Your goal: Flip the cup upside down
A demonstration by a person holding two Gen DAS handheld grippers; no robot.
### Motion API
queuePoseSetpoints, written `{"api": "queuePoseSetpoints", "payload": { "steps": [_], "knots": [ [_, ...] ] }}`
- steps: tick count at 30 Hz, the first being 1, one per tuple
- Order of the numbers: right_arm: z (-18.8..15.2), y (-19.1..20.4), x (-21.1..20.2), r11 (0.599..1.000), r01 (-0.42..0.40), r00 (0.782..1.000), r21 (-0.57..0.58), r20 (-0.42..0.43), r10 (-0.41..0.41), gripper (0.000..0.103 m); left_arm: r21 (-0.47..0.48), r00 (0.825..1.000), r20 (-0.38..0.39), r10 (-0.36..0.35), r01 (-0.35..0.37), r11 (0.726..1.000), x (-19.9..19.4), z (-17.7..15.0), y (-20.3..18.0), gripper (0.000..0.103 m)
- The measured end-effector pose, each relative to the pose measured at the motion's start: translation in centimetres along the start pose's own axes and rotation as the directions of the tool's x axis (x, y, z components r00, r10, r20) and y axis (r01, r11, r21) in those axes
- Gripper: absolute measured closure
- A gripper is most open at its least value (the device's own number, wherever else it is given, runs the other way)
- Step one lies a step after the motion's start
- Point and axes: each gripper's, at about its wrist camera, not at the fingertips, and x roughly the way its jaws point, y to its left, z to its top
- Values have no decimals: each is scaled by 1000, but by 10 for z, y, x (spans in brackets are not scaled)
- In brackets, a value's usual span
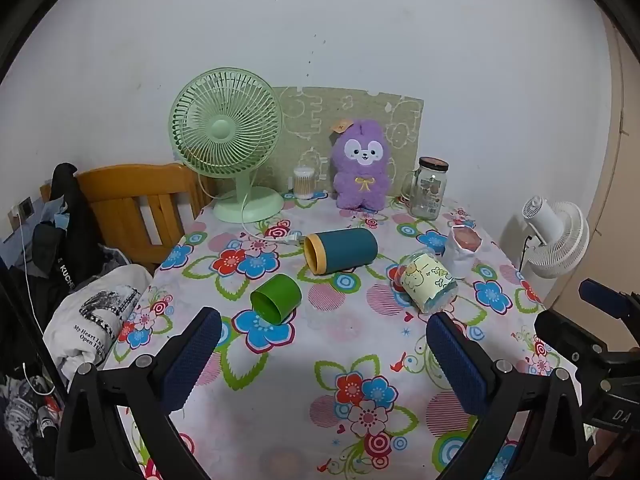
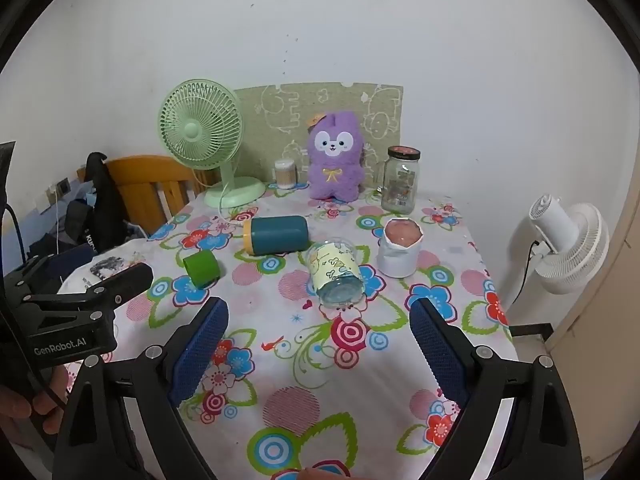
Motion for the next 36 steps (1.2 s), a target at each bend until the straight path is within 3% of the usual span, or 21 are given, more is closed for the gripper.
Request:
{"api": "queuePoseSetpoints", "payload": {
  "steps": [36],
  "knots": [
    [0,1,1,1000,-22,1000,-6,-14,22,9,8,1000,12,3,-3,1000,-7,1,-9,0]
  ]
}}
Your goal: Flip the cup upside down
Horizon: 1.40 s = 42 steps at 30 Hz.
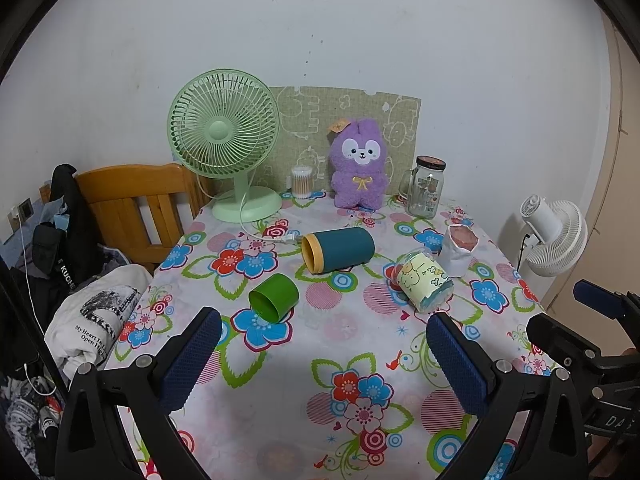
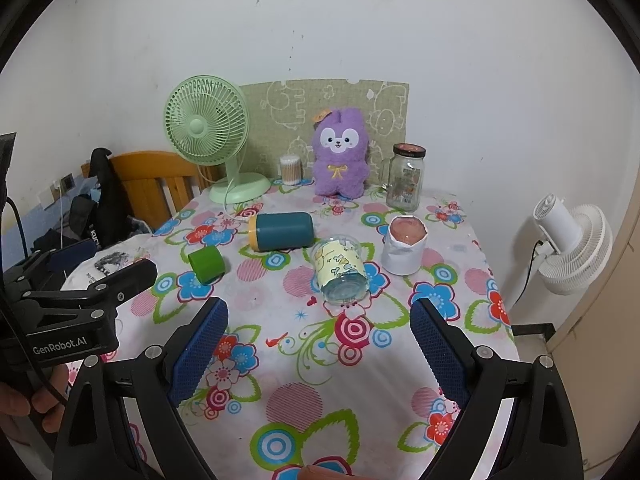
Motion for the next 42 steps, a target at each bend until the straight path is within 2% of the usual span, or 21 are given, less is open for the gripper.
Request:
{"api": "queuePoseSetpoints", "payload": {
  "steps": [18,30,42],
  "knots": [
    [-2,0,1,1000,0,1000,1,-6,0,9,0,1000,-5,1,-1,1000,1,1,0,0],
    [-3,-1,2,1000,-6,1000,6,-19,6,9,6,1000,-9,5,-5,1000,2,-11,6,0],
    [2,-16,26,1000,-3,997,23,-80,4,9,79,997,-76,-5,11,997,36,-8,-2,0]
  ]
}}
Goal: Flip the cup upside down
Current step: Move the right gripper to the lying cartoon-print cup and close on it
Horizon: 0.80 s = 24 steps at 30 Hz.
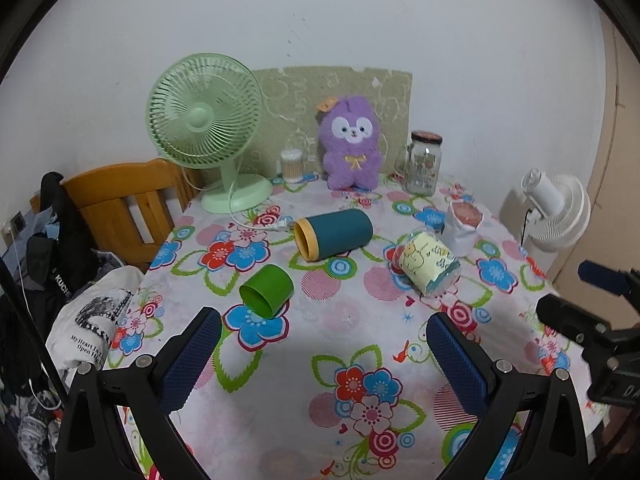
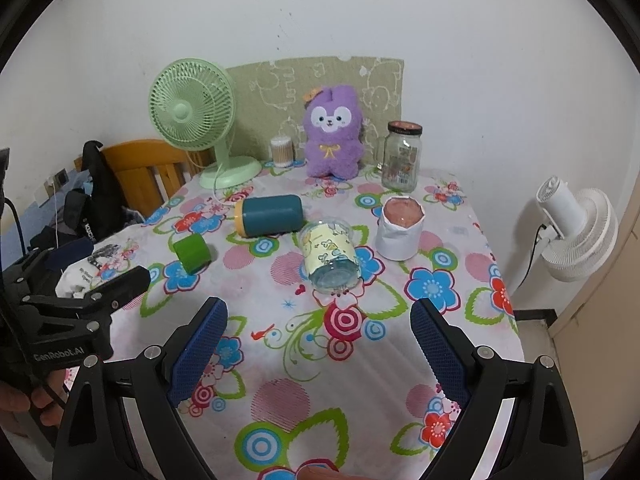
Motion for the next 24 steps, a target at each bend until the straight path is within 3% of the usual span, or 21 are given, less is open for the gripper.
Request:
{"api": "queuePoseSetpoints", "payload": {
  "steps": [7,12,17,24],
  "knots": [
    [9,-9,29,1000,3,999,-13,-50,-3,9,43,998,-62,-22,25,999,32,8,-2,0],
    [18,-15,52,1000,-17,995,-19,-94,15,9,123,996,-90,-10,21,992,57,14,-9,0],
    [25,-16,82,999,-43,987,-18,-155,39,9,235,994,-112,-1,28,972,80,16,-21,0],
    [36,-19,127,995,-100,966,-2,-239,97,9,316,988,-146,-54,99,944,113,24,-32,0]
  ]
}}
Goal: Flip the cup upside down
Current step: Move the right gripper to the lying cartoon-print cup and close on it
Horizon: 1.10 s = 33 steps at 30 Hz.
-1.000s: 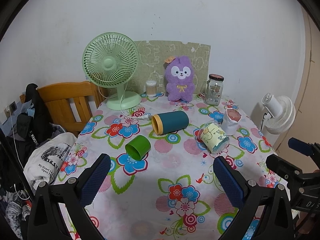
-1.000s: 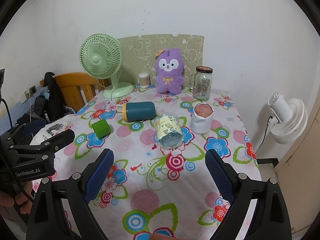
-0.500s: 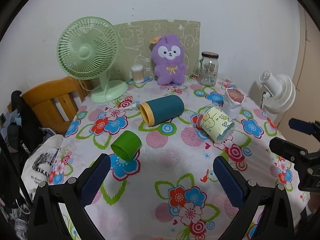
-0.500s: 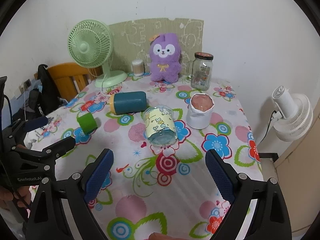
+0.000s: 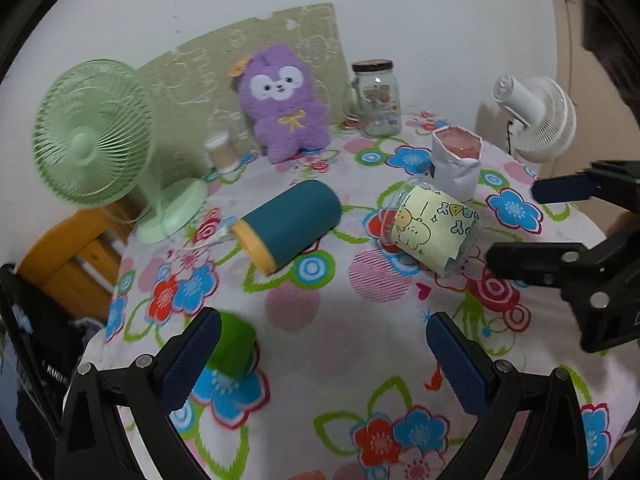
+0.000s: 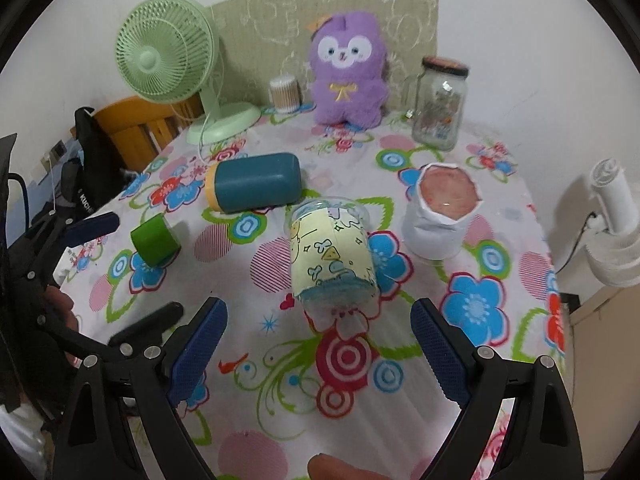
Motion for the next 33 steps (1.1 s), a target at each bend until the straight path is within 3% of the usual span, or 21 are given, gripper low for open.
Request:
{"api": "queuePoseSetpoints", "payload": {
  "steps": [13,19,20,23,33],
  "knots": [
    [24,-13,66,999,-37,993,17,-113,38,9,32,993,-83,-80,83,996,57,18,6,0],
    [28,-15,87,999,-37,990,16,-136,39,9,85,993,-105,-46,55,995,72,18,3,0],
    [28,-15,89,999,-38,990,15,-137,40,12,96,993,-108,-43,54,994,73,18,2,0],
    [30,-13,94,998,-61,987,3,-152,60,35,106,993,-110,-43,55,993,75,19,-1,0],
    [29,-8,68,997,-83,992,-4,-100,82,39,58,990,-107,-88,94,994,55,17,2,0]
  ]
}}
